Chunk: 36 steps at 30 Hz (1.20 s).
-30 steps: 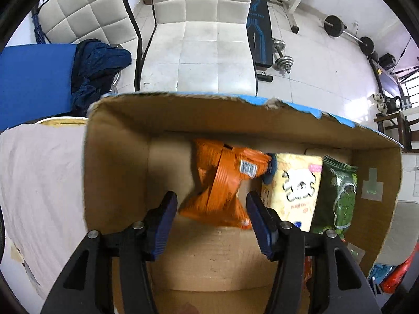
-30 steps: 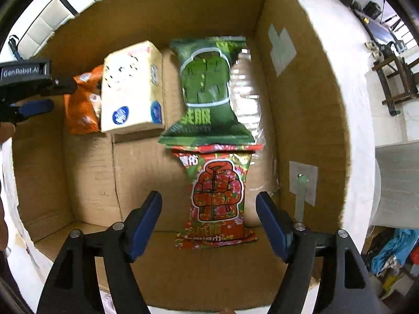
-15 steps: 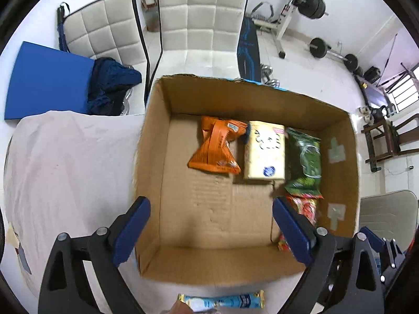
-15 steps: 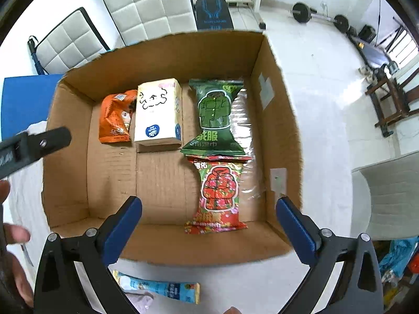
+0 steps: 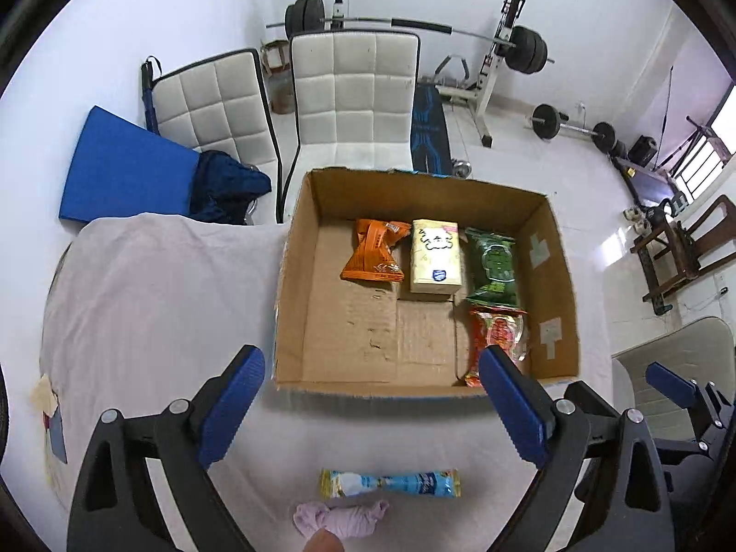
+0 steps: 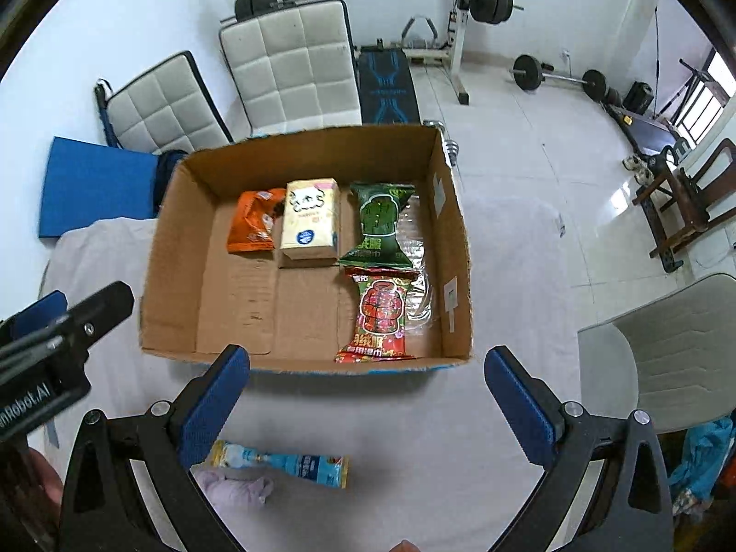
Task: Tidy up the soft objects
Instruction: 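Move both tools back toward the sock bundle and blue pouch, then grasp the lilac sock bundle with the left tool while the right tool grasps the blue pouch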
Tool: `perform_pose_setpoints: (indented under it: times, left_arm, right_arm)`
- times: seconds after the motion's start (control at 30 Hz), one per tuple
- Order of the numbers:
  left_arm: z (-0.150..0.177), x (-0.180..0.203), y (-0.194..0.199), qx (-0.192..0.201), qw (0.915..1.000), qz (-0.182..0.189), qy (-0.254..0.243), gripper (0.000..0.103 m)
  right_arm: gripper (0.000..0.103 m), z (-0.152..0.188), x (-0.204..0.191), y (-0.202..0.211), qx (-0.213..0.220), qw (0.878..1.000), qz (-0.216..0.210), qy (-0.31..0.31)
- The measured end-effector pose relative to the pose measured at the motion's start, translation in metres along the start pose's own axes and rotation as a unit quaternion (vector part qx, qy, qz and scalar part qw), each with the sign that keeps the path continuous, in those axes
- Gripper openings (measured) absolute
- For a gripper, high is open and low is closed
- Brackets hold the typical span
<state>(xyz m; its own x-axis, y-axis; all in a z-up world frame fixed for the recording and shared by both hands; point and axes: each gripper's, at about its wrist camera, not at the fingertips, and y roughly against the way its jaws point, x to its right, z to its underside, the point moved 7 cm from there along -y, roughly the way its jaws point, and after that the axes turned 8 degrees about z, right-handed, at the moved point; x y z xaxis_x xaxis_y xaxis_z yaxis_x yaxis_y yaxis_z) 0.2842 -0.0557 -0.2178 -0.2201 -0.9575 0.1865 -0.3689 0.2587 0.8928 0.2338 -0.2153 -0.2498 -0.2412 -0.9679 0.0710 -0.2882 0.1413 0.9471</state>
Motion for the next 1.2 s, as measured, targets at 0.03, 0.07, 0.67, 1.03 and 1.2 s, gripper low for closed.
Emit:
perform_pose_setpoints:
  times: [0.03,0.07,0.67,1.03,1.2]
  left_arm:
    - [0.003,0.002,0.005,0.001,1.0000,0.002,0.000,0.096]
    - [0.006,0.005,0.010,-0.001,1.0000,0.006,0.002,0.096]
    - [0.088,-0.033,0.006,-0.053,0.9932,-0.035,0.097,0.096]
    - [0.259,-0.096,-0.092,-0.215,0.9006,0.054,0.374,0.095]
    - [0.289,-0.094,-0.121,-0.224,0.8549,0.103,0.456,0.095]
  right_arm:
    - [0.103,0.001,0.001,0.005,0.004,1.000,-0.002,0.000]
    - [0.103,0.003,0.002,0.010,0.007,1.000,-0.004,0.000]
    - [0.103,0.064,-0.029,0.012,-0.033,0.986,-0.065,0.149]
    - [0.099,0.152,-0.100,-0.103,-0.157,0.929,-0.046,0.330]
    - [0.078,0.165,-0.113,-0.127,-0.193,0.912,-0.053,0.359]
